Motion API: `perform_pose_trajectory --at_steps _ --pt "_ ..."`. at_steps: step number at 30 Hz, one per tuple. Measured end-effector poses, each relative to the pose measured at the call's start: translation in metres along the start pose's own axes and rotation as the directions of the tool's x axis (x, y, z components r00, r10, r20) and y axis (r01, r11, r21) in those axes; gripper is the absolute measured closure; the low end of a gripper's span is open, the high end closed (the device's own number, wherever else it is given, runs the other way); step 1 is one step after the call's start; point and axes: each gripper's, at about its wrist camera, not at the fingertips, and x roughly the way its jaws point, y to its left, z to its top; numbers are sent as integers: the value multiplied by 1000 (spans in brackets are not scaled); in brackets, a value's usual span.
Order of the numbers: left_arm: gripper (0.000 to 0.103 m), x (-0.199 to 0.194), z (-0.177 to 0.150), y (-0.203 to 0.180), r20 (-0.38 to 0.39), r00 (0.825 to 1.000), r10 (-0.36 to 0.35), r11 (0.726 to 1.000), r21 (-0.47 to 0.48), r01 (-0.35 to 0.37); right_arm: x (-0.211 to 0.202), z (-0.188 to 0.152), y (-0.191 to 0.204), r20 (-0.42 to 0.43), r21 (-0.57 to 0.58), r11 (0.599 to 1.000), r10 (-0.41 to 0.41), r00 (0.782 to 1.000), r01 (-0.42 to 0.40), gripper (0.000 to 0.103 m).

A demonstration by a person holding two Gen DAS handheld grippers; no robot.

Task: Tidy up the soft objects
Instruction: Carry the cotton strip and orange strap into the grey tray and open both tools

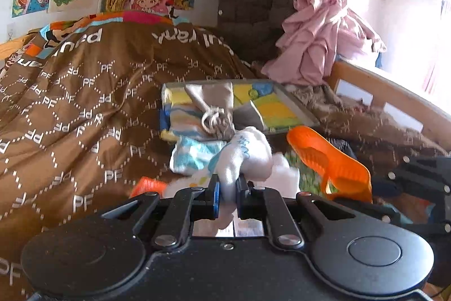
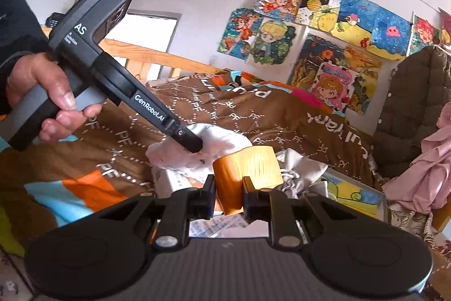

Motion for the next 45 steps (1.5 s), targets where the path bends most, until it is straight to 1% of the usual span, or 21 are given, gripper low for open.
perform_pose_trajectory --at_steps 2,4,6,8,10,12,15,19,23,26,28,32,35,37,41,45 --pt "92 10 12 4 17 1000 -4 1000 -6 5 7 5 -9 -6 3 1000 -7 1000 7 82" --pt "92 24 29 9 22 1000 -9 1000 3 9 20 10 -21 -8 -30 1000 -9 1000 8 82" --pt "92 38 46 12 22 1000 -17 999 38 16 41 15 -39 -16 -66 998 -13 1000 12 82" --pt "92 54 64 15 25 999 -19 996 87 17 62 20 -57 -20 -76 997 -12 1000 10 82" --pt "91 72 82 19 38 999 -26 994 104 22 82 23 -77 -25 -90 996 -22 999 20 82" --pt "91 90 97 22 64 997 -33 994 105 26 103 25 -97 -36 -89 995 -40 999 37 82" --pt "91 123 110 26 123 991 -47 994 105 34 133 24 -128 -69 -46 995 -88 994 84 82" --pt "91 174 119 29 145 987 -76 996 45 71 164 18 -169 -156 50 986 -147 977 157 82" --pt "91 218 122 22 157 979 -130 992 20 128 186 5 -200 -252 81 971 -197 948 223 82" --pt "91 243 121 10 159 973 -167 986 5 168 197 -4 -215 -310 105 962 -211 927 253 81" --pt "91 258 118 2 150 969 -195 979 -26 201 201 -11 -222 -340 113 958 -212 916 263 81" --pt "91 281 105 -13 113 965 -238 969 -41 244 204 -23 -229 -382 111 958 -206 901 266 80" --pt "91 296 94 -16 69 967 -247 966 -56 251 205 -30 -232 -400 110 960 -194 896 257 78" --pt "91 304 88 -16 26 967 -255 964 -71 257 207 -32 -233 -411 103 961 -193 891 256 78" --pt "90 315 84 -15 -38 966 -256 964 -87 252 211 -36 -232 -423 108 963 -178 888 245 77" --pt "86 317 82 -13 -73 955 -289 956 -80 283 216 -36 -227 -438 97 969 -164 884 227 75"
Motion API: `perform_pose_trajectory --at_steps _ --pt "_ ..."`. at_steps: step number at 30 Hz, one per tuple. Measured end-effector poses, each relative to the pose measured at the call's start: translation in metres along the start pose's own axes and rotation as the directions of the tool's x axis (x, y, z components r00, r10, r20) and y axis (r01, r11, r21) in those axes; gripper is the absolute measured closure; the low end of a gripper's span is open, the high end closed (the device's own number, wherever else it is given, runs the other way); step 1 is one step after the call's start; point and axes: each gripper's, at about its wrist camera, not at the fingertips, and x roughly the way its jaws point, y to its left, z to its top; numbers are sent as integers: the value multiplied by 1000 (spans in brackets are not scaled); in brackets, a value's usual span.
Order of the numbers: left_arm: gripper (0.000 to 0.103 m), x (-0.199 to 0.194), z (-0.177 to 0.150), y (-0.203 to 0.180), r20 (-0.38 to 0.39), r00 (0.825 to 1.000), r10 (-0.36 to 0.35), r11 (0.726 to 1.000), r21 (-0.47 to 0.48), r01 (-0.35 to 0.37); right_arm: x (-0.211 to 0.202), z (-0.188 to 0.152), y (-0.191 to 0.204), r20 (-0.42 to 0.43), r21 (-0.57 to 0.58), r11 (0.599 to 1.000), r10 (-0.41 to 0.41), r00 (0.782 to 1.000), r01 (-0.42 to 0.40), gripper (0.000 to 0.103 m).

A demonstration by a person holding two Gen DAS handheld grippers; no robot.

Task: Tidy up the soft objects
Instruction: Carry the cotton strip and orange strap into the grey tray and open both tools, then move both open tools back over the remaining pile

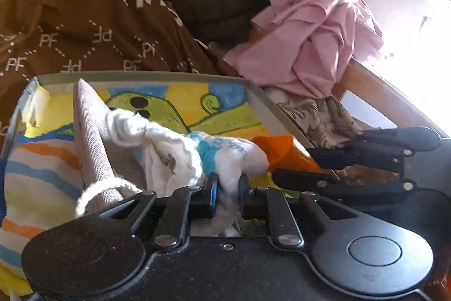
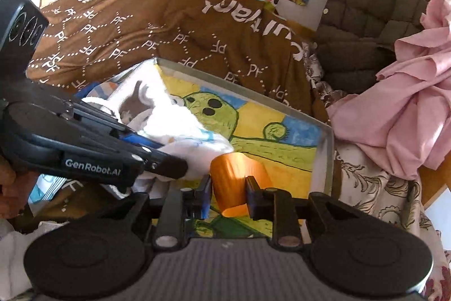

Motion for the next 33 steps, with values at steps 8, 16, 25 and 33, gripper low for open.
perform_pose_trajectory --at_steps 8,16,25,33 --pt "79 -10 -1 9 -2 1000 -30 998 -48 30 -1 1 2 -25 -12 1000 -10 1000 9 66" --pt "62 -24 -5 12 32 998 -46 994 -99 49 -13 -1 0 -27 21 1000 -10 1000 10 59" --pt "44 -48 -5 3 64 998 -24 996 -83 29 -31 -4 -1 -13 78 997 4 1000 -3 39" --pt "20 -93 -4 -15 212 977 15 998 -56 -3 -69 -4 -6 76 127 991 -42 996 32 15"
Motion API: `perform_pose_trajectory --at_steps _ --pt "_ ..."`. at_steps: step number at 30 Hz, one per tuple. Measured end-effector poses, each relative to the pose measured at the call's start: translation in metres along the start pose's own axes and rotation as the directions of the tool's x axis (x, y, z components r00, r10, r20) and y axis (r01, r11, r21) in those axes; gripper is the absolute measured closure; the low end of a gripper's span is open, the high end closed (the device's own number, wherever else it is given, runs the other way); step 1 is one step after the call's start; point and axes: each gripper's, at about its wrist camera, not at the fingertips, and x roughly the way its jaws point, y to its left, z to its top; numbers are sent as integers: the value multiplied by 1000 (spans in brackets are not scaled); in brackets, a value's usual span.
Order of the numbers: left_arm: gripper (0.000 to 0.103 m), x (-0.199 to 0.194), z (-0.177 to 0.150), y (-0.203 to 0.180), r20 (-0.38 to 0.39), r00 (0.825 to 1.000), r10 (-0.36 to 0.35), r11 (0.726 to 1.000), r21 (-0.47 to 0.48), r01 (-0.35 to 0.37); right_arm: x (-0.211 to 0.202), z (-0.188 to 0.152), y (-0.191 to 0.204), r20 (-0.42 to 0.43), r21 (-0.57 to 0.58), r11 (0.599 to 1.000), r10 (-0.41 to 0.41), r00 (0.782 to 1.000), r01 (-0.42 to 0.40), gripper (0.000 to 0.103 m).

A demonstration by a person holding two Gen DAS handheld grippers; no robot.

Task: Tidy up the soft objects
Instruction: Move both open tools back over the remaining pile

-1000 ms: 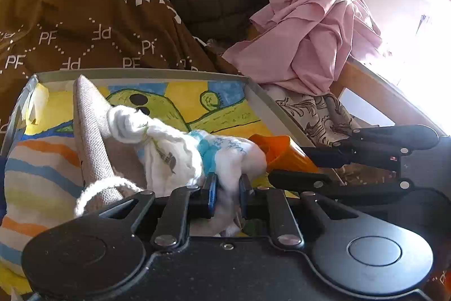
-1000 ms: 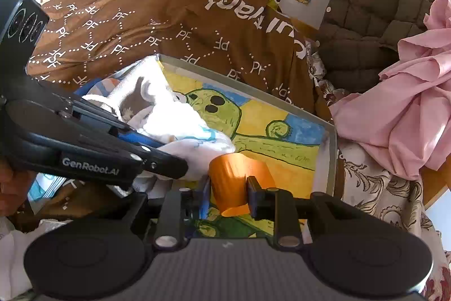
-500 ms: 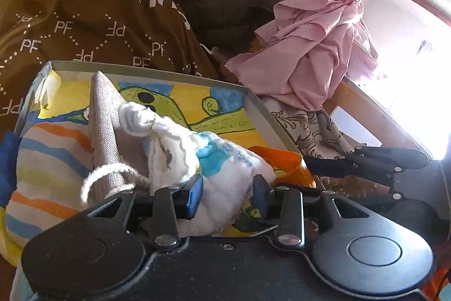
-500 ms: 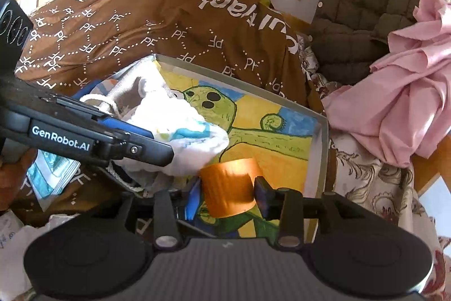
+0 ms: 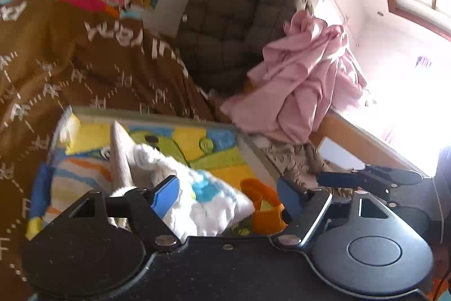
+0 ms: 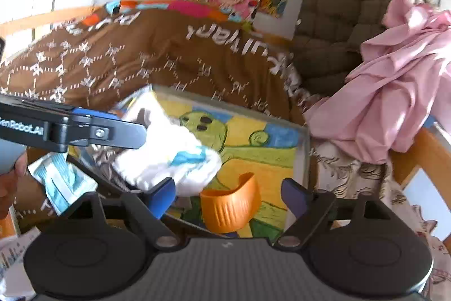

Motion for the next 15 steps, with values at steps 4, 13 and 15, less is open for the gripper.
perform_pose_trajectory --at_steps 4,13,15 --pt "6 -22 4 -11 60 998 29 999 23 -31 -21 3 -3 43 37 999 -15 999 14 9" --pt "1 -75 0 -32 130 985 112 991 56 -120 -76 5 -1 118 84 996 -36 992 26 0" --pt "1 -85 -2 -35 134 982 133 989 50 -141 -90 4 2 130 95 995 -39 991 27 0"
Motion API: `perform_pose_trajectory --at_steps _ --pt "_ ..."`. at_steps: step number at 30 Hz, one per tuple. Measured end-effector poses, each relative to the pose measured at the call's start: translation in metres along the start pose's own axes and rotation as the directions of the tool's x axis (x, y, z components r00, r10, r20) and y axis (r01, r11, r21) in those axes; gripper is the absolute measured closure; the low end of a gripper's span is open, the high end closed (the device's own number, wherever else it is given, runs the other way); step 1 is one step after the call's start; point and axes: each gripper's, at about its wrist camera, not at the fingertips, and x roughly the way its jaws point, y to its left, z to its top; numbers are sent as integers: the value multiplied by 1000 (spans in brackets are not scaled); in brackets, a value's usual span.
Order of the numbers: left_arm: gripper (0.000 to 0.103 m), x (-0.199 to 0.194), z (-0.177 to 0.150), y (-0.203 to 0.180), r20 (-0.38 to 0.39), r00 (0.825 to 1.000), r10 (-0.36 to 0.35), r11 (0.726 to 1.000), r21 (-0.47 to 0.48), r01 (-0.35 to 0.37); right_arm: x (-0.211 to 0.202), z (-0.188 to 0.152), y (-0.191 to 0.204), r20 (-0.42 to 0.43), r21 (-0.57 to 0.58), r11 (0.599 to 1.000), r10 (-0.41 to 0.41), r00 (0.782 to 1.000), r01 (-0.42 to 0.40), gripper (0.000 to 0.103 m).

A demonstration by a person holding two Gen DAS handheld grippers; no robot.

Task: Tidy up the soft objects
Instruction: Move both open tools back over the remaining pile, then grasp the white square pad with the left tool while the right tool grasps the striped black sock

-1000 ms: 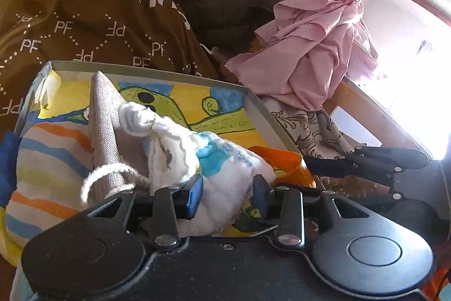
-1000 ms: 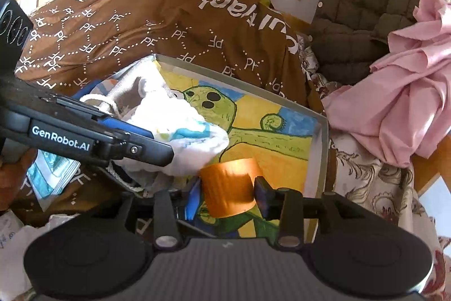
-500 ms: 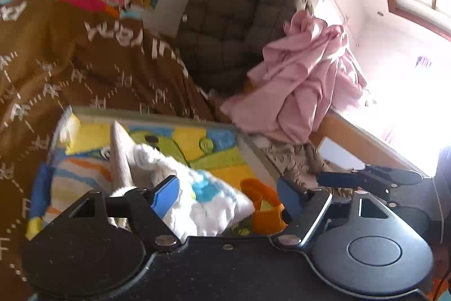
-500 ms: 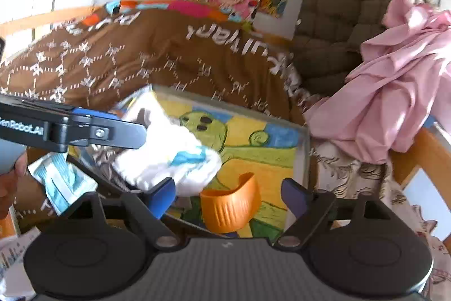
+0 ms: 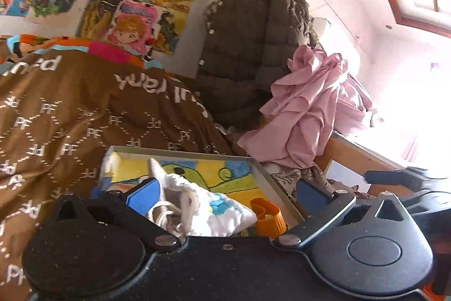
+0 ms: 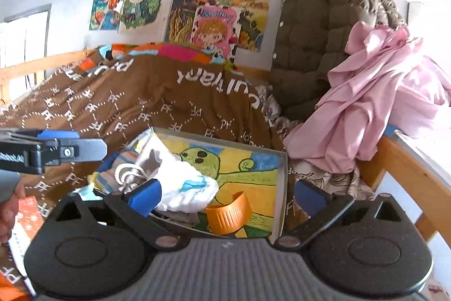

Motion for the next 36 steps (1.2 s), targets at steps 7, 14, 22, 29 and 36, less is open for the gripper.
perform_pose_trajectory --at_steps 7,14,22,29,36 --pt "1 -39 -5 -7 -41 992 116 992 -36 -118 -50 -6 12 46 26 1000 -14 999 12 0" --pt "1 -79 -11 -20 -30 991 129 991 -29 -130 -90 -20 25 76 53 998 -25 997 21 0" --pt "1 -115 -46 -31 -38 991 129 991 53 -126 -132 -50 38 93 146 987 -82 992 68 0" --pt "1 -129 -77 -30 -93 986 139 989 65 -134 -142 -77 45 67 170 982 -100 993 87 0" --pt "1 -132 -94 -36 -147 980 136 988 98 -122 -133 -102 53 -10 188 980 -65 998 66 0"
